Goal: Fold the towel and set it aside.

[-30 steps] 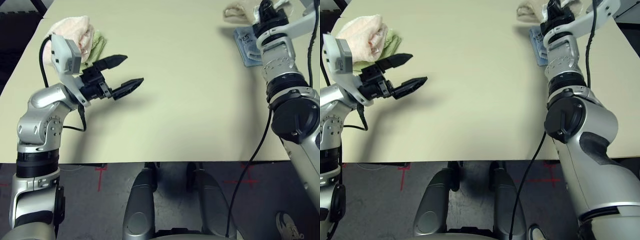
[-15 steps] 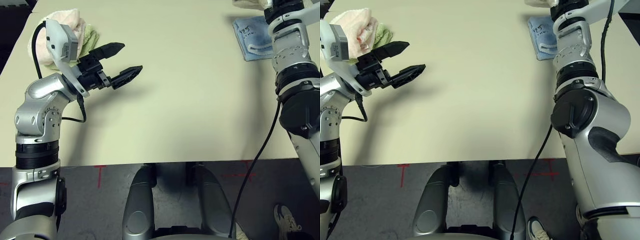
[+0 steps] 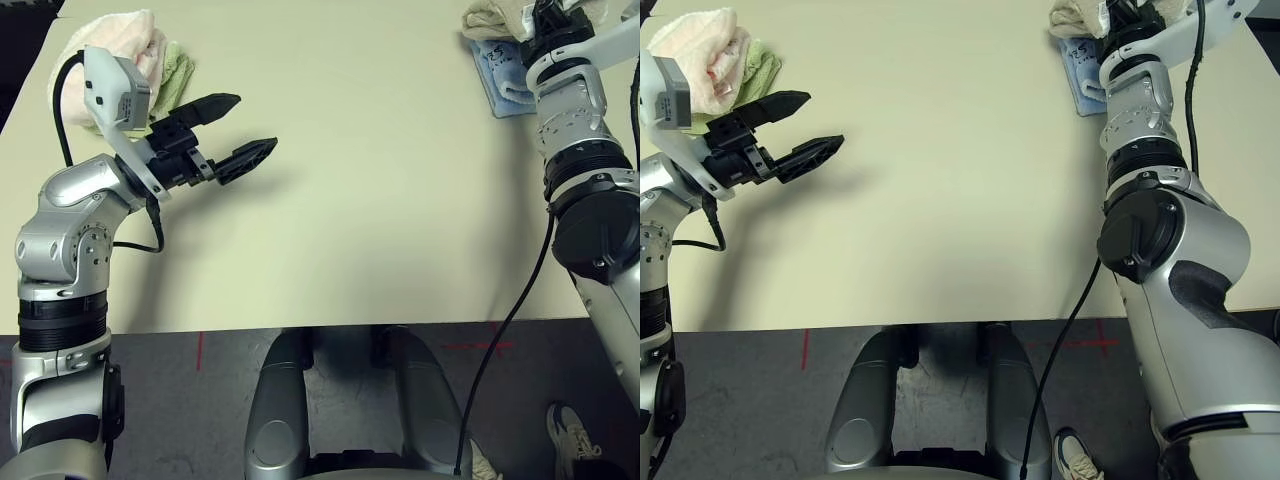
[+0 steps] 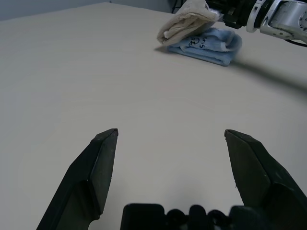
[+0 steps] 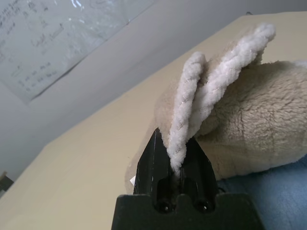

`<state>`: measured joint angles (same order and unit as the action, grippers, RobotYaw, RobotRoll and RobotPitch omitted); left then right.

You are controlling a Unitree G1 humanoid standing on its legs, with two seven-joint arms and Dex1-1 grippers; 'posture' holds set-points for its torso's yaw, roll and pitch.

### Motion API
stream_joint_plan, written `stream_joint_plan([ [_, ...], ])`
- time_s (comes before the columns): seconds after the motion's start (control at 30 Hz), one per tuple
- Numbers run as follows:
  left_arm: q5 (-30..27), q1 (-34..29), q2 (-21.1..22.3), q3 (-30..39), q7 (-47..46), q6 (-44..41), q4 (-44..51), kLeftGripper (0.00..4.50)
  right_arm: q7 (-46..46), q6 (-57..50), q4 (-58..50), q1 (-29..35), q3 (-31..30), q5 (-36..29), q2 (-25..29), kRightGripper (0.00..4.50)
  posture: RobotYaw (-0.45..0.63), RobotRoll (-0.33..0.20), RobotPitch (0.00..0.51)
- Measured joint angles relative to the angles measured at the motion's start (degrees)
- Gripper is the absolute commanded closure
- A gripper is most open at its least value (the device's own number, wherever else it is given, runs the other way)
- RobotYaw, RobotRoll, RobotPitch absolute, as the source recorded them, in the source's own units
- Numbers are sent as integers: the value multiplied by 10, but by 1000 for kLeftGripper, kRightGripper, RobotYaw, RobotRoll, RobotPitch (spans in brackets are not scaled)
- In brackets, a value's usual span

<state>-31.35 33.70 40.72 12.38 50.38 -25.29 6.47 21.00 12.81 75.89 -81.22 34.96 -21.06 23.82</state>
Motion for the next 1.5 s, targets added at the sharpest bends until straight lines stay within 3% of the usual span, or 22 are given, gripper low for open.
stream_joint_plan([
  [0.3, 1, 1, -1, -2, 1, 2, -4, 0, 10, -5, -2, 61, -3, -4, 10, 4487, 13, 0, 430],
  [0.67, 15, 40, -2, -23, 22, 31, -53, 0, -52, -50, -49, 116, 20, -50, 11, 4487, -25, 0, 403],
  [0.97, 25, 63, -14, -34, 36, 49, -75, 0, -90, -109, -129, 119, 18, -91, -48, 4487, -28, 0, 387],
  [1.23, 29, 67, -15, -40, 44, 54, -79, 0, -157, -162, -186, 121, 19, -118, -70, 4487, -32, 0, 384],
  [1.5, 33, 71, -14, -40, 52, 57, -93, 0, -247, -246, -358, 174, 19, -166, -133, 4487, -43, 0, 379],
])
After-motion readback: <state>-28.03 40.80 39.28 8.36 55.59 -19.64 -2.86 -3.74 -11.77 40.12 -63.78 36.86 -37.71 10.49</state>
